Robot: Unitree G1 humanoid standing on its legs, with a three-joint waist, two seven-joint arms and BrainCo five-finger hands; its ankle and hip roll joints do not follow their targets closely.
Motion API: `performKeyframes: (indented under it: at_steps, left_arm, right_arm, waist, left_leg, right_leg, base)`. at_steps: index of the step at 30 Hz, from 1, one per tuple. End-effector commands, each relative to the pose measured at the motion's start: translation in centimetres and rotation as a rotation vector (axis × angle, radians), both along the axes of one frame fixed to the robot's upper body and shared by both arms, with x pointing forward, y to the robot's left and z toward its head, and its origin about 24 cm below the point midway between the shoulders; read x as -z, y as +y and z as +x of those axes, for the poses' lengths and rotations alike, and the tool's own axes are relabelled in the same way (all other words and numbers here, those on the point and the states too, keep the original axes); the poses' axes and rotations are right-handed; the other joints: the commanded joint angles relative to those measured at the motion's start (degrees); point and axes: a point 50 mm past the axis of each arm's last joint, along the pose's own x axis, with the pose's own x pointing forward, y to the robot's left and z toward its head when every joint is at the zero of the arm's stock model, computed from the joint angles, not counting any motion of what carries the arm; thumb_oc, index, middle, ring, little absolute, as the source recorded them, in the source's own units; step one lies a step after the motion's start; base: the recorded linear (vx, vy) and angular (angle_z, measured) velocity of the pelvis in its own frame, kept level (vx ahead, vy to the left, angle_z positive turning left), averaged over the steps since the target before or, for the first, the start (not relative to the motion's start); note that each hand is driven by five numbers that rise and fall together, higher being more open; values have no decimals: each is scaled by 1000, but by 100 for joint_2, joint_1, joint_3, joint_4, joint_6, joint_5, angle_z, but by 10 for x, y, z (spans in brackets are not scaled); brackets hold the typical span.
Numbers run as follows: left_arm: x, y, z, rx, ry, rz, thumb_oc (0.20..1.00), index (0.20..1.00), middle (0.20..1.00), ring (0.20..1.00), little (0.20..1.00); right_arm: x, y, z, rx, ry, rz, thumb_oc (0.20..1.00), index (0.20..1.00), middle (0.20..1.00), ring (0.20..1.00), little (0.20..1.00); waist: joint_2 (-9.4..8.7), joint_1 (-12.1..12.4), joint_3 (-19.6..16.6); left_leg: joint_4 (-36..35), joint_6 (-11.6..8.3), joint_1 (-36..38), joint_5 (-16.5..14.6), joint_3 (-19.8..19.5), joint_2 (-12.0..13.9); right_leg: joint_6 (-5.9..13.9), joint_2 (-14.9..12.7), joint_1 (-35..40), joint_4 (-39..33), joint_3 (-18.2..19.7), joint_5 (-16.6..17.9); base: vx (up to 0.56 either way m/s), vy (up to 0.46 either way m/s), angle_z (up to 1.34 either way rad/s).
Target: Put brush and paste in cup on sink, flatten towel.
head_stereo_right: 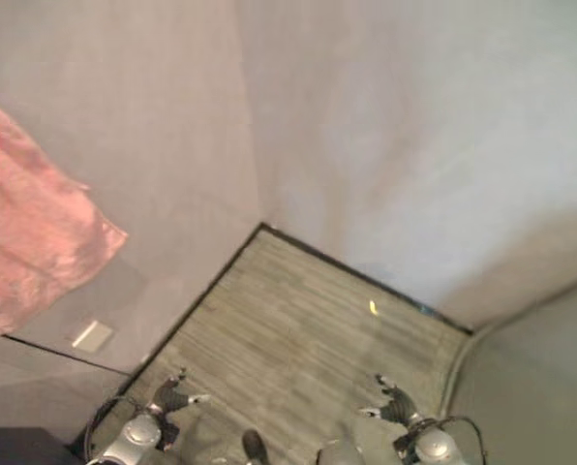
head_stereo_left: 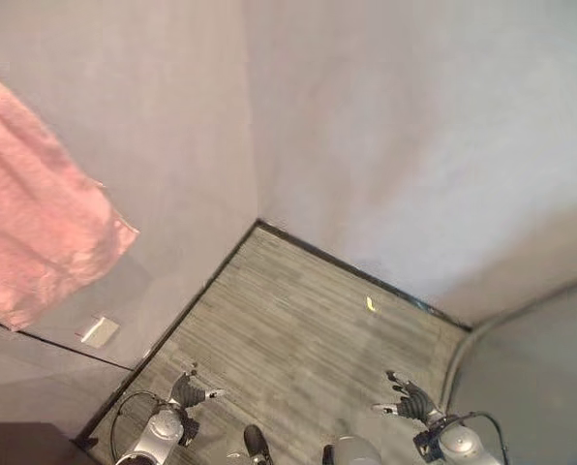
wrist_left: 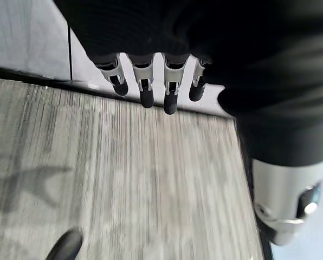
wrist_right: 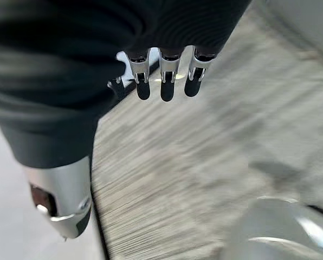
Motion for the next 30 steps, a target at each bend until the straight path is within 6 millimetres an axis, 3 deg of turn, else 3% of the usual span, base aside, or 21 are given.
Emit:
performKeyframes:
  at_steps: [1,6,9,10,17,18,20,21,23,26,28,29,30]
  left_arm:
    - [7,20,-22,-286,12,-41,1000,1000,1000,1000,1000]
    - [9,31,-28,-342,45,-17,1000,1000,1000,1000,1000]
    - [12,33,-37,-369,69,-15,1000,1000,1000,1000,1000]
    - [13,34,-42,-367,81,-4,1000,1000,1000,1000,1000]
    - [14,39,-49,-378,97,21,1000,1000,1000,1000,1000]
    - [13,38,-46,-341,102,37,1000,1000,1000,1000,1000]
    - [10,38,-39,-288,93,58,1000,1000,1000,1000,1000]
    - [9,36,-33,-264,79,61,1000,1000,1000,1000,1000]
    - [2,33,-15,-209,47,78,1000,1000,1000,1000,1000]
    - [-5,30,2,-149,2,106,1000,1000,1000,1000,1000]
    - [-7,28,6,-124,-7,113,1000,1000,1000,1000,1000]
    - [-11,21,16,-89,-42,102,1000,1000,1000,1000,1000]
    - [-11,21,16,-89,-42,102,1000,1000,1000,1000,1000]
  right_arm:
    - [-26,3,27,-23,-159,34,1000,1000,1000,1000,1000]
    - [-32,2,26,-61,-174,23,1000,1000,1000,1000,1000]
    - [-27,-1,18,-66,-139,7,1000,1000,1000,1000,1000]
    - [-22,-2,15,-66,-114,1,1000,1000,1000,1000,1000]
    - [-17,3,23,-104,-96,-35,1000,1000,1000,1000,1000]
    - [-17,1,25,-95,-98,-50,1000,1000,1000,1000,1000]
    - [-19,-1,27,-83,-111,-49,1000,1000,1000,1000,1000]
    - [-19,-3,27,-66,-114,-45,1000,1000,1000,1000,1000]
    - [-20,-6,25,-26,-125,-43,1000,1000,1000,1000,1000]
    - [-20,-2,27,-34,-132,-52,1000,1000,1000,1000,1000]
    - [-17,-2,25,-23,-124,-53,1000,1000,1000,1000,1000]
    - [-16,-4,24,-16,-111,-60,1000,1000,1000,1000,1000]
    - [-16,-4,24,-16,-111,-60,1000,1000,1000,1000,1000]
  waist:
    - [218,-99,178]
    - [99,-314,193]
    - [3,-302,68]
    - [-19,-188,-69]
    - [-147,117,-169]
    - [-180,176,-132]
    - [-196,155,-103]
    - [-199,105,-68]
    - [-240,-166,-56]
    - [-193,-171,-53]
    - [-183,-195,-92]
    - [-137,-139,-92]
    - [-140,-141,-89]
  left_leg:
    - [394,-628,-115,283,-450,20]
    - [325,-730,281,215,-1088,-191]
    - [243,-757,342,238,-1389,-256]
    - [248,-801,319,267,-1415,-251]
    - [339,-899,214,248,-1716,-194]
    - [460,-972,101,252,-1903,-207]
    - [714,-1087,-23,262,-1835,-183]
    - [922,-1135,-128,305,-1623,-81]
    - [980,-1223,-152,402,-298,577]
    - [611,-1145,-260,308,-484,566]
    - [428,-1187,-383,454,-498,667]
    - [317,-1325,-885,849,-722,984]
    - [313,-1329,-878,849,-723,981]
  right_leg:
    - [146,683,194,-2420,239,1217]
    - [182,1025,-18,-3380,894,1490]
    - [112,925,286,-3698,736,1598]
    - [70,888,513,-3929,639,1627]
    - [-52,790,933,-4265,239,1541]
    - [-95,742,1030,-4374,38,1500]
    - [-112,696,1104,-4404,-111,1455]
    - [-115,655,1124,-4399,-207,1438]
    - [-98,531,1173,-4395,-484,1360]
    - [-102,526,1213,-4436,-552,1263]
    - [-68,476,1206,-4452,-570,1261]
    - [-11,313,1284,-4461,-521,1172]
    - [-12,311,1289,-4457,-522,1165]
  base:
    - [394,-32,63]
    - [275,-41,96]
    - [185,-114,154]
    - [137,-114,89]
    - [88,-122,45]
    - [42,-139,70]
    - [30,-118,106]
    - [7,-77,109]
    - [-13,-26,128]
    - [32,45,110]
    - [143,135,-43]
    - [227,169,-28]
    - [324,236,-18]
